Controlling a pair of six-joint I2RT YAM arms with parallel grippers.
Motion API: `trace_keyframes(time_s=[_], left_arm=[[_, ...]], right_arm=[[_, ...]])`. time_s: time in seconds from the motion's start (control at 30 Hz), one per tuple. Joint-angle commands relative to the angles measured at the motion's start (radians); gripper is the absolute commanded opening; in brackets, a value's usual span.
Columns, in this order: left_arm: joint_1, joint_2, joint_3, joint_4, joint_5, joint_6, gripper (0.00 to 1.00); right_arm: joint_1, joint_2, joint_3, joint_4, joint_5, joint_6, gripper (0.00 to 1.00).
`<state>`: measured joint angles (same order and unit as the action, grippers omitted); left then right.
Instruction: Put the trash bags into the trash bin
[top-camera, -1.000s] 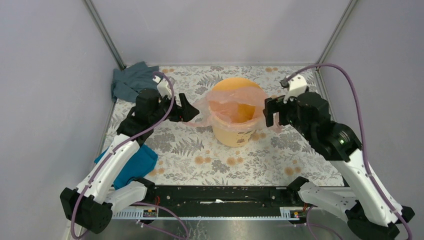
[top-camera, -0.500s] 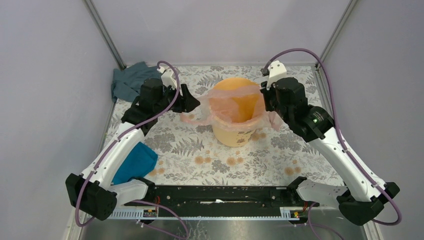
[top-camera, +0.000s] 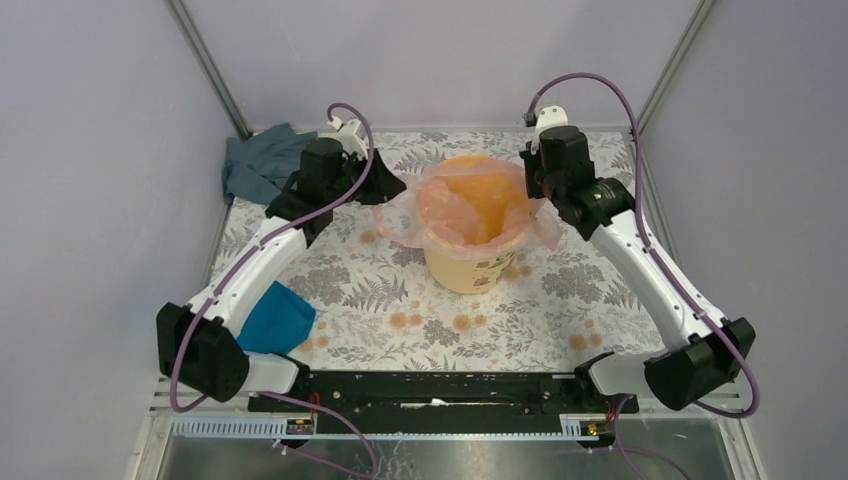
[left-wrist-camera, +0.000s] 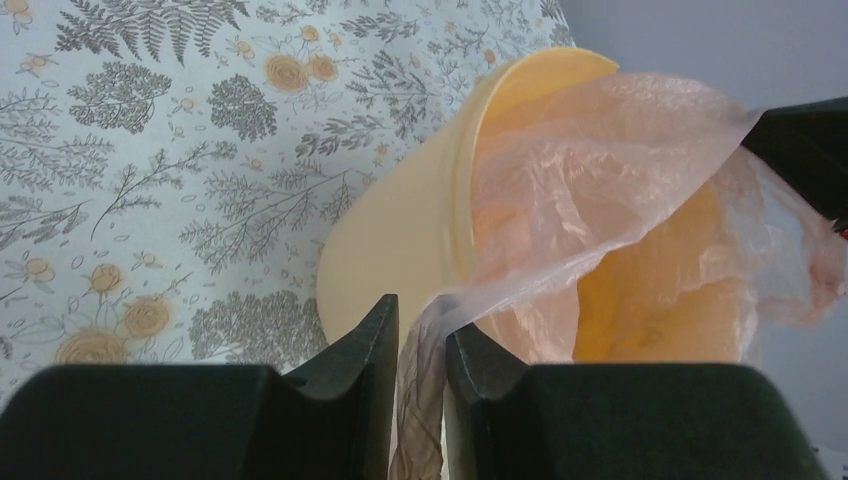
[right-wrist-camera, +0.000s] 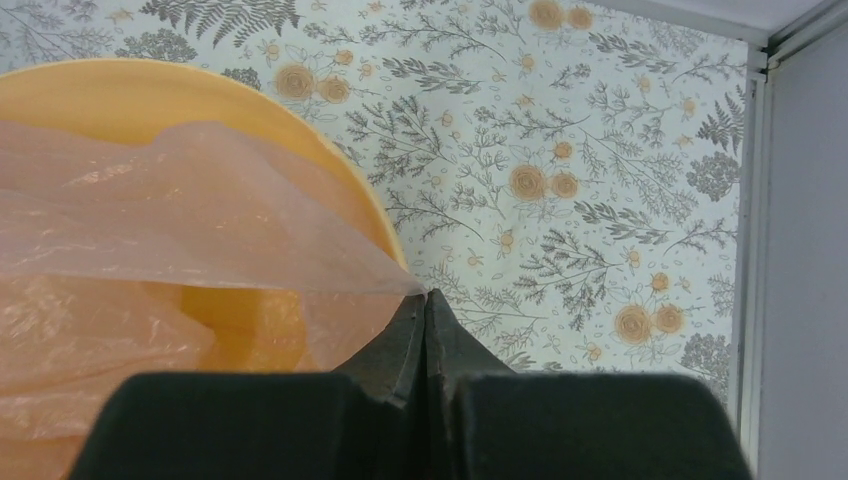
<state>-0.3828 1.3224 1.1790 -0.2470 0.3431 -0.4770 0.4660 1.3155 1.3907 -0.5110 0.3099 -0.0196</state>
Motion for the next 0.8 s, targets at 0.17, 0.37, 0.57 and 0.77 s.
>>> trace_keyframes(time_s=[0.17,0.37,0.57,0.77], left_arm=[[0.005,0.142,0.136,0.113,-0.035,-0.088,0.22],[0.009,0.187,0.178,0.122,-0.052,-0.105,0.25],[0.022,0.251,0.208,0.123,-0.066,-0.119,0.28],[0.03,0.35,0.256,0.109,-0.066,-0.148,0.24]], right_arm=[[-0.141,0.093,0.087,0.066,-0.216,0.069,0.08],[-0.176,0.139,0.122,0.089,-0.271,0.083,0.23],[-0.203,0.186,0.131,0.108,-0.273,0.103,0.23],[-0.247,0.238,0.131,0.108,-0.291,0.145,0.2]])
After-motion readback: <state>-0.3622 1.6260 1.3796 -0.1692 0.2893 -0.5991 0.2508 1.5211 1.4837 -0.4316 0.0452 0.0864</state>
